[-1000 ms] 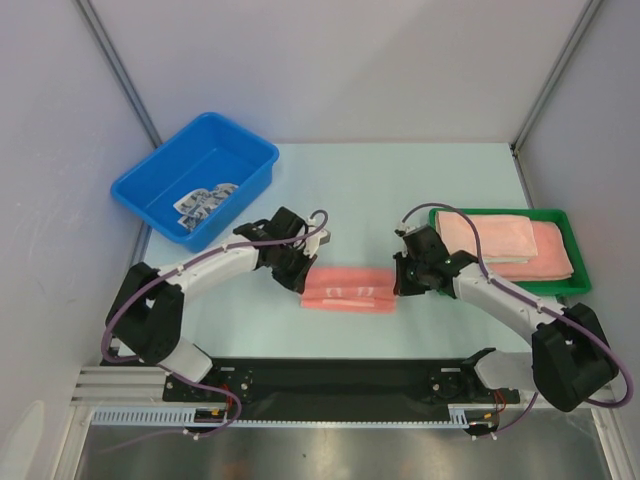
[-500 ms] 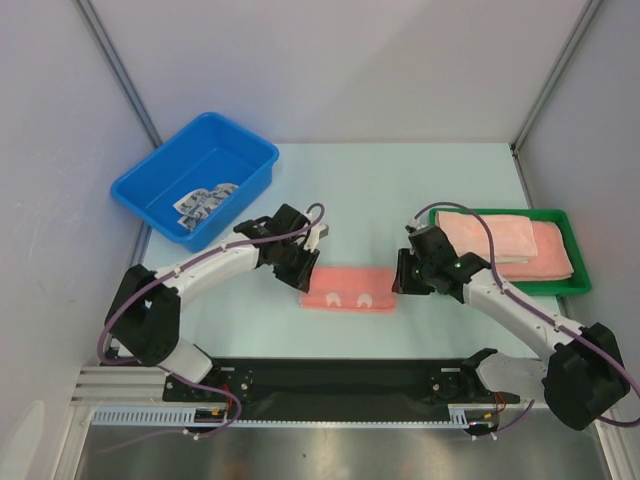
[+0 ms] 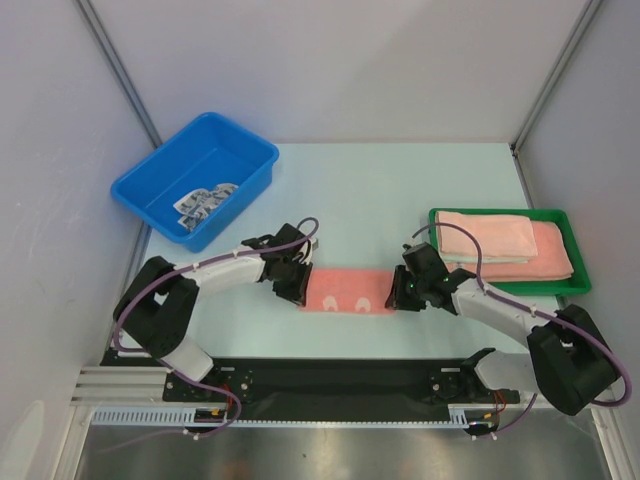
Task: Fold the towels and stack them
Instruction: Fold the towel
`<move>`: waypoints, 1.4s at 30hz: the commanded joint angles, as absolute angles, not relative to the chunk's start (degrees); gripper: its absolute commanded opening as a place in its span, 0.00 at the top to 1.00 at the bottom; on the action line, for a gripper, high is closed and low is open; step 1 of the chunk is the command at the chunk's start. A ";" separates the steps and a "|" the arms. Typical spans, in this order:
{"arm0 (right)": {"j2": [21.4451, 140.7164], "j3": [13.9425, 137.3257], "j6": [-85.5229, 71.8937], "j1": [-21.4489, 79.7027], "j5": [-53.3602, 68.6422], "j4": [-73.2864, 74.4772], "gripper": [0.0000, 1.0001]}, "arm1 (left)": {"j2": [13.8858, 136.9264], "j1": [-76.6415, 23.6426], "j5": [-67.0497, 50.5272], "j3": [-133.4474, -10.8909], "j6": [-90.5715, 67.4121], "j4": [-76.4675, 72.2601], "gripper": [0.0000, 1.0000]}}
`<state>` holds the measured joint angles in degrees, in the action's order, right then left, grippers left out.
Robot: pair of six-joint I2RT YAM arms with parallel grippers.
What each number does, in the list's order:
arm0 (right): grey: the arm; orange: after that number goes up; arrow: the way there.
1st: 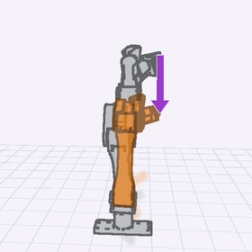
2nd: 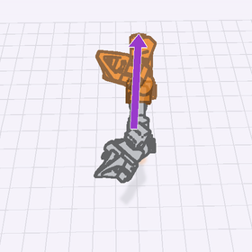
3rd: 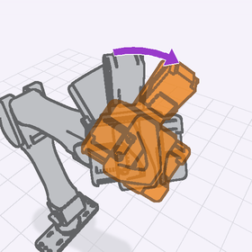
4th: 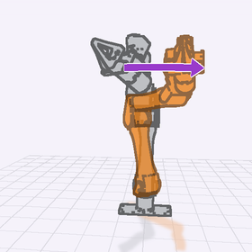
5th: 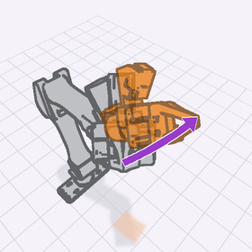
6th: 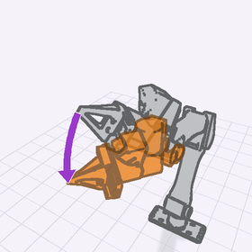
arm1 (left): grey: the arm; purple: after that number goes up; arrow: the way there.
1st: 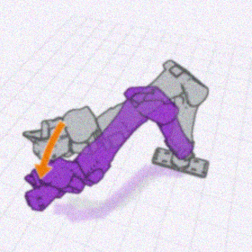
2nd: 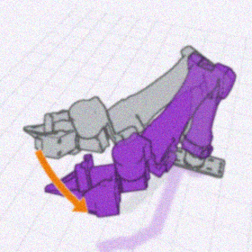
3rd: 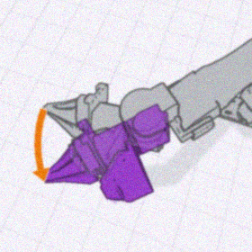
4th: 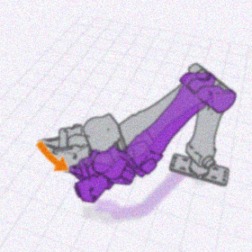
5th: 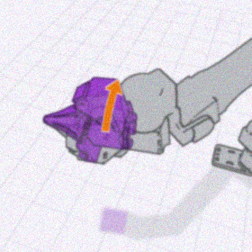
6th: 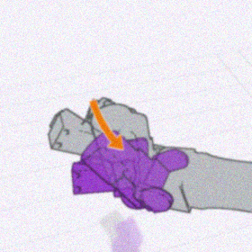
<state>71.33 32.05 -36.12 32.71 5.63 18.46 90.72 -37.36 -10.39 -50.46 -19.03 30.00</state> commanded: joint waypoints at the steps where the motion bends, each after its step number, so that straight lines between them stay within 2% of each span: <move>1: 69.00 34.35 -36.92 33.05 4.75 19.42 0.68 | 89.74 -37.62 -3.87 -53.16 -21.88 30.75 0.72; 8: 66.71 38.23 -37.09 33.05 6.85 22.94 0.67 | 85.43 -37.62 -4.04 -58.88 -22.67 34.81 0.67; 14: 67.94 32.19 -38.84 33.40 10.28 15.48 0.68 | 82.44 -37.62 -9.92 -52.39 -25.49 25.43 0.67; 21: 69.17 28.83 -39.11 33.40 10.63 13.35 0.68 | 88.50 -37.62 -3.70 -48.87 -25.40 24.52 0.69; 26: 65.76 33.74 -35.95 33.49 10.20 22.21 0.65 | 87.46 -37.44 -3.34 -52.11 -25.14 26.89 0.65; 31: 63.19 35.51 -34.19 32.09 6.77 23.12 0.55 | 86.13 -35.87 -2.81 -56.51 -23.12 29.97 0.61; 37: 71.70 37.79 -29.80 25.68 8.78 18.55 0.47 | 85.26 -32.09 -3.33 -58.44 -20.57 31.38 0.61; 42: 76.19 38.06 -27.07 23.47 10.63 16.53 0.45 | 80.78 -27.08 -6.67 -58.01 -18.99 29.19 0.61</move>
